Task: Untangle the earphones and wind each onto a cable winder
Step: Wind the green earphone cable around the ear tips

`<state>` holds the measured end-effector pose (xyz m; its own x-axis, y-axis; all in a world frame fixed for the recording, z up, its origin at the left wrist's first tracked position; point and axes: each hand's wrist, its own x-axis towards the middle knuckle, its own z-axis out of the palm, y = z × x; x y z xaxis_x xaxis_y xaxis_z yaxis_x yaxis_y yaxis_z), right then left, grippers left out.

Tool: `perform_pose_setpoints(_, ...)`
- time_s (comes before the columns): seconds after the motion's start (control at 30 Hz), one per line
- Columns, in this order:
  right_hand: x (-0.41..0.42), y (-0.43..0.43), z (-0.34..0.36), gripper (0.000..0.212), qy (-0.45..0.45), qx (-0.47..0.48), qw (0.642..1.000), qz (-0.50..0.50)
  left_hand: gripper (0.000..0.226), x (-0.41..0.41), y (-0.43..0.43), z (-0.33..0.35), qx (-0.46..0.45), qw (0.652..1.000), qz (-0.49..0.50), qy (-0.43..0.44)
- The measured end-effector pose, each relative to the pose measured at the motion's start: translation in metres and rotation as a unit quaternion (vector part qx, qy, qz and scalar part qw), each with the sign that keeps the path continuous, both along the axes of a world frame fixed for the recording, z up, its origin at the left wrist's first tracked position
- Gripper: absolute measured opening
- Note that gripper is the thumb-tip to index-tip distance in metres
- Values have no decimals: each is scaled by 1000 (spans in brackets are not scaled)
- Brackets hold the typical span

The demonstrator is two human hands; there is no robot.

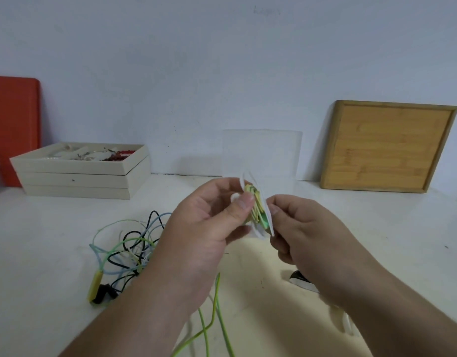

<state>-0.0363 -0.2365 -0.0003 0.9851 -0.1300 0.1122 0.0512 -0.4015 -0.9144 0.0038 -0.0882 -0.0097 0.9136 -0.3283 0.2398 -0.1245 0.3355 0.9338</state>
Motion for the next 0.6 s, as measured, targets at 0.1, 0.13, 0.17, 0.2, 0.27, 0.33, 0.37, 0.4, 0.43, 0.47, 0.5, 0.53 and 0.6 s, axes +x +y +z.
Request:
perform_pose_setpoints(0.1,0,2,-2,37,2,-55,998,3,44,2,-1,0,-34,999,8,34)
perform_pose_setpoints(0.13,0,3,-3,37,6,-56,998,13,44,3,-1,-1,-51,998,10,44)
perform_pose_setpoints(0.17,0,5,-3,35,12,-58,998,24,44,4,-1,-1,-65,997,13,48)
perform_pose_setpoints(0.2,-1,7,-2,33,18,-60,997,37,43,4,-1,-1,-76,996,19,48)
perform_pose_setpoints(0.27,-3,9,-1,31,27,-63,996,58,36,4,0,0,-84,995,39,40)
perform_pose_setpoints(0.33,-5,11,2,28,36,-71,995,68,24,4,0,-1,-60,995,73,26)
perform_pose_setpoints(0.37,-6,11,3,28,39,-76,994,70,17,5,0,-2,-39,995,93,12)
perform_pose_setpoints(0.4,-7,12,4,28,43,-85,993,71,11,5,0,-3,-18,993,114,-7)
perform_pose_setpoints(0.43,-8,12,5,29,49,-97,992,70,9,4,0,-4,4,991,133,-30)
perform_pose_setpoints(0.47,-10,13,6,30,57,-104,991,68,10,3,0,-4,26,987,152,-54)
perform_pose_setpoints(0.5,-11,13,7,31,66,-101,991,66,11,3,-1,-4,46,981,170,-75)
perform_pose_setpoints(0.53,-12,14,8,30,74,-84,992,64,13,1,-1,-4,61,977,185,-90)
perform_pose_setpoints(0.6,-14,15,12,25,77,-39,995,55,16,0,-1,-5,81,970,201,-114)
